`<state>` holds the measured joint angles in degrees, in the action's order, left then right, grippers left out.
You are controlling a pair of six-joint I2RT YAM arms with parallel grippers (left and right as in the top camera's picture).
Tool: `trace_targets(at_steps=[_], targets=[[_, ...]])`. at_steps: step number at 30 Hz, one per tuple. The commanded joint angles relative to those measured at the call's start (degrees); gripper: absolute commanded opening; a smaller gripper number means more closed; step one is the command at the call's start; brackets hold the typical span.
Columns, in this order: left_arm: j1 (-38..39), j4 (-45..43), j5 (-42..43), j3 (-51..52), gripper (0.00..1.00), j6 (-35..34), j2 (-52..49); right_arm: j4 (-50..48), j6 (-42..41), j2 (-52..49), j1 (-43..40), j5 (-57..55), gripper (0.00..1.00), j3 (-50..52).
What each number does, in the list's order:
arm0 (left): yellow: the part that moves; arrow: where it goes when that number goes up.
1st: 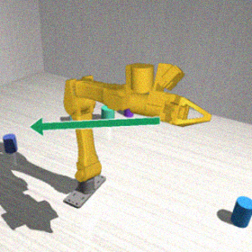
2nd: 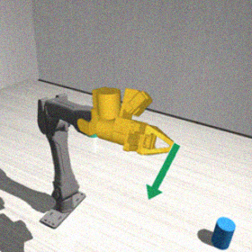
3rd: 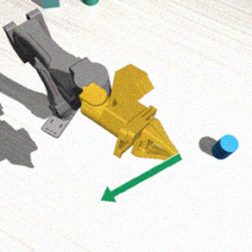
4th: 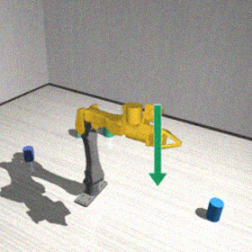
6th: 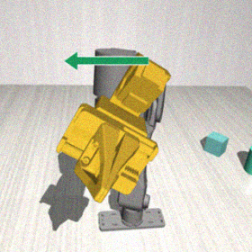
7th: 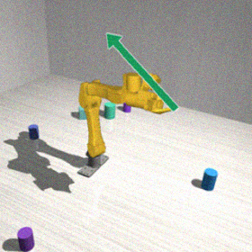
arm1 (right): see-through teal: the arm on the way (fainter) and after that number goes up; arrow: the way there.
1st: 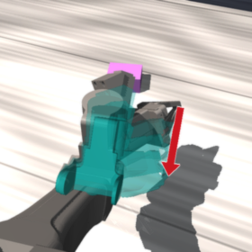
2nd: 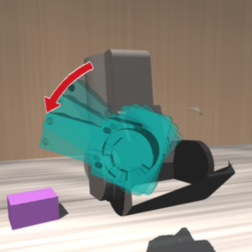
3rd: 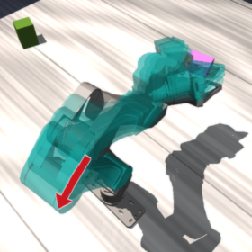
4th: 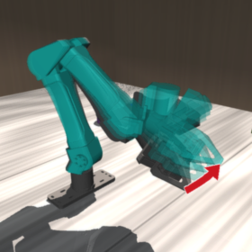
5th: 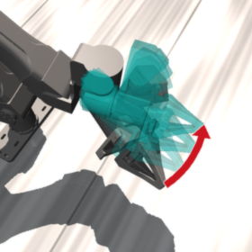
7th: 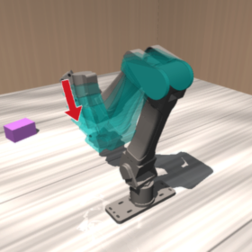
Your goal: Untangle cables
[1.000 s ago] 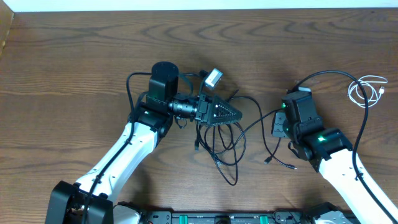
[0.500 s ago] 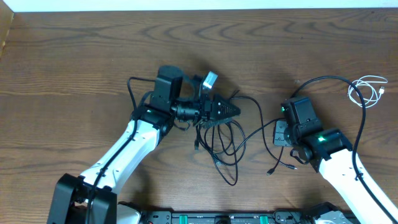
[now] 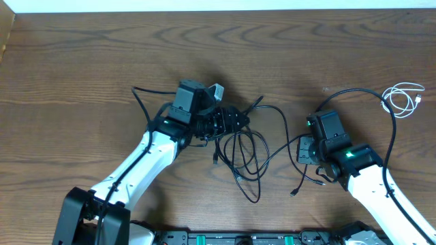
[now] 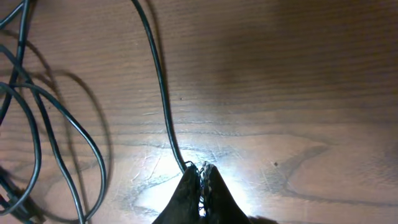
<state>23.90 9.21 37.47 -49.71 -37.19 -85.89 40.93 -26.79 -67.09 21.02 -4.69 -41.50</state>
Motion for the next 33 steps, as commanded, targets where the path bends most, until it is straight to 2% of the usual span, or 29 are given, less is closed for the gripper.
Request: trace_targets(at_steps=[1, 8, 15, 21, 23, 25, 28, 30, 33], targets=[[2.3, 0.4, -12.8, -0.1, 0.72, 1.6, -0.2, 0.0, -0.8, 0.3, -0.3, 0.6, 0.01, 0.3], [7.7, 0.4, -18.8, -0.1, 0.72, 2.8, -0.3, -0.5, -0.8, 0.3, -0.3, 0.6, 0.01, 0.3], [11.8, 1.0, -28.6, -0.1, 0.72, 3.1, -1.1, -0.4, -0.8, 0.3, -0.3, 0.6, 0.01, 0.3], [12.8, 0.2, -29.4, -0.1, 0.72, 3.1, -5.2, -0.5, -0.8, 0.3, -0.3, 0.6, 0.01, 0.3], [12.8, -0.4, -29.4, -0.1, 0.59, 3.1, -6.7, -0.4, -0.8, 0.3, -0.3, 0.6, 0.01, 0.3], [12.8, -0.6, -29.4, -0.1, 0.38, 3.1, -7.3, -0.4, -0.8, 0.3, -0.3, 0.6, 0.01, 0.3], [12.8, -1.9, -29.1, -0.1, 0.25, 3.1, -6.6, -0.5, -0.8, 0.3, -0.3, 0.6, 0.01, 0.3], [12.8, -2.5, -29.1, -0.1, 0.08, 3.1, -5.5, -0.5, -0.8, 0.3, -0.3, 0.6, 0.01, 0.3], [12.8, -2.4, -29.2, -0.5, 0.07, 3.1, -2.7, -0.4, -0.8, 0.3, -0.3, 0.6, 0.01, 0.3]])
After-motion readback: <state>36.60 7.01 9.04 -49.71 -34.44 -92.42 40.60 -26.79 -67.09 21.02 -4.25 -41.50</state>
